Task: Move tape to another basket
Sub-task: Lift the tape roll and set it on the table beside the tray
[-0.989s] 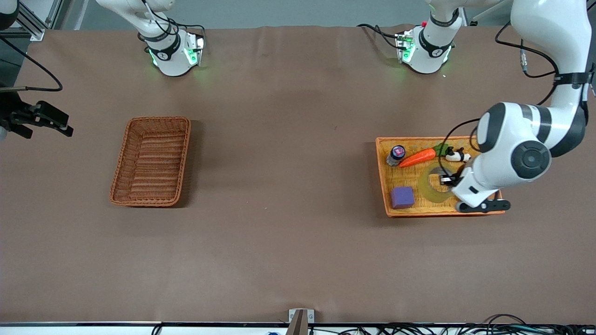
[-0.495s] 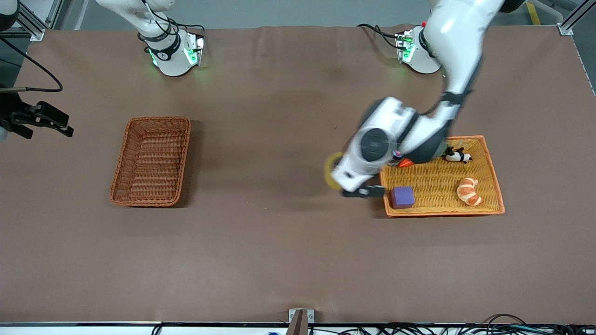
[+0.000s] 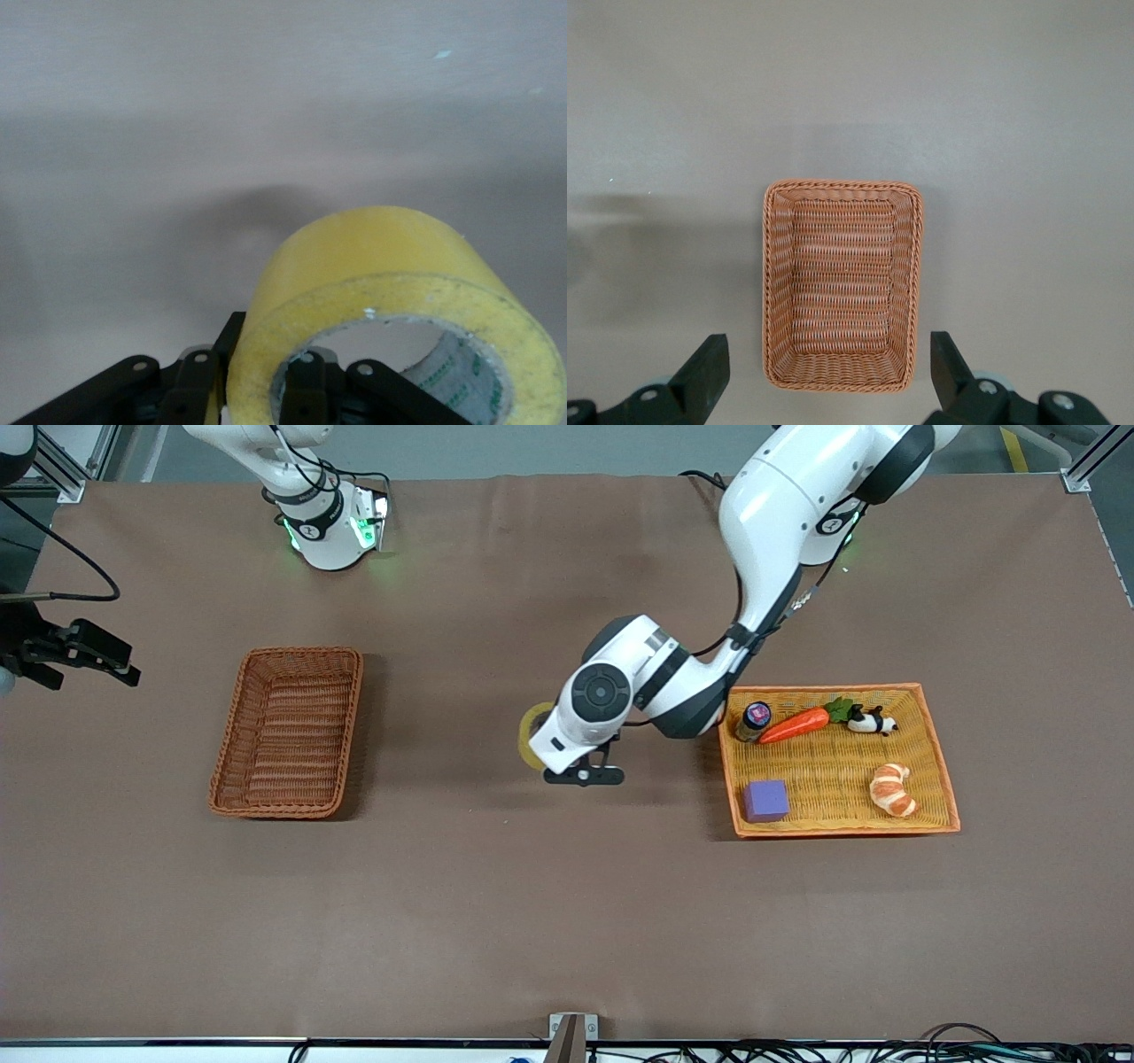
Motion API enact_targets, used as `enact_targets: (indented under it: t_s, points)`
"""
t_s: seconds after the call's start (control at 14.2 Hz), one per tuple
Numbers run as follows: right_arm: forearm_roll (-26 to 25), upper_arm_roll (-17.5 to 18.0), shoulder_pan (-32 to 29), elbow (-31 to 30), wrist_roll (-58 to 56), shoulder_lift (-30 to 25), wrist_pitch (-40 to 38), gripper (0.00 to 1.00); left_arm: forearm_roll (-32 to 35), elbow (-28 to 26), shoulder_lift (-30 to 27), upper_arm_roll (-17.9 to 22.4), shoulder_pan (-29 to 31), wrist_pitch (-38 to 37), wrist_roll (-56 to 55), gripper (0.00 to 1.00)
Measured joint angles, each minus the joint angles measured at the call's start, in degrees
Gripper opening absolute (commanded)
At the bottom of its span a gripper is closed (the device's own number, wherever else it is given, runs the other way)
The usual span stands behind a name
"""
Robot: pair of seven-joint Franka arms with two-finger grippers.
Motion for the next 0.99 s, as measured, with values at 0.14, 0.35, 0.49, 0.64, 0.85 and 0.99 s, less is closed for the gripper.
enact_targets:
  t_s: [0.14,0.35,0.49,0.64,0.85,0.99]
  points:
    - [0.0,0.0,0.0,-0.01,0.0,0.14,0.0,1.0,-0.08,1.83,2.3,0.02,-2.4,3.55,-0.3,0.05]
    - [0.0,-0.01,0.0,-0.01,0.0,0.24,0.0,1.0,-1.37,4.19,6.14,0.0,-4.88,4.55,-0.5,0.16]
    - [0.0,0.0,0.0,-0.01,0.0,0.25,0.01,1.0,-1.49,4.88,8.6,0.0,-5.41,6.97,-0.5,0.31]
    - [0.0,0.0,0.0,-0.01,0.0,0.3,0.01,1.0,-2.13,5.53,9.93,-0.01,-5.46,9.69,-0.51,0.36]
    - [0.85,0.03,0.01,-0.02,0.0,0.68,0.02,1.0,-3.1,5.94,10.49,-0.01,-5.45,11.07,-0.51,0.66]
    - [1.24,0.07,0.03,-0.02,0.0,0.99,0.11,1.0,-4.08,7.16,9.63,-0.02,-5.06,11.47,-0.66,0.94]
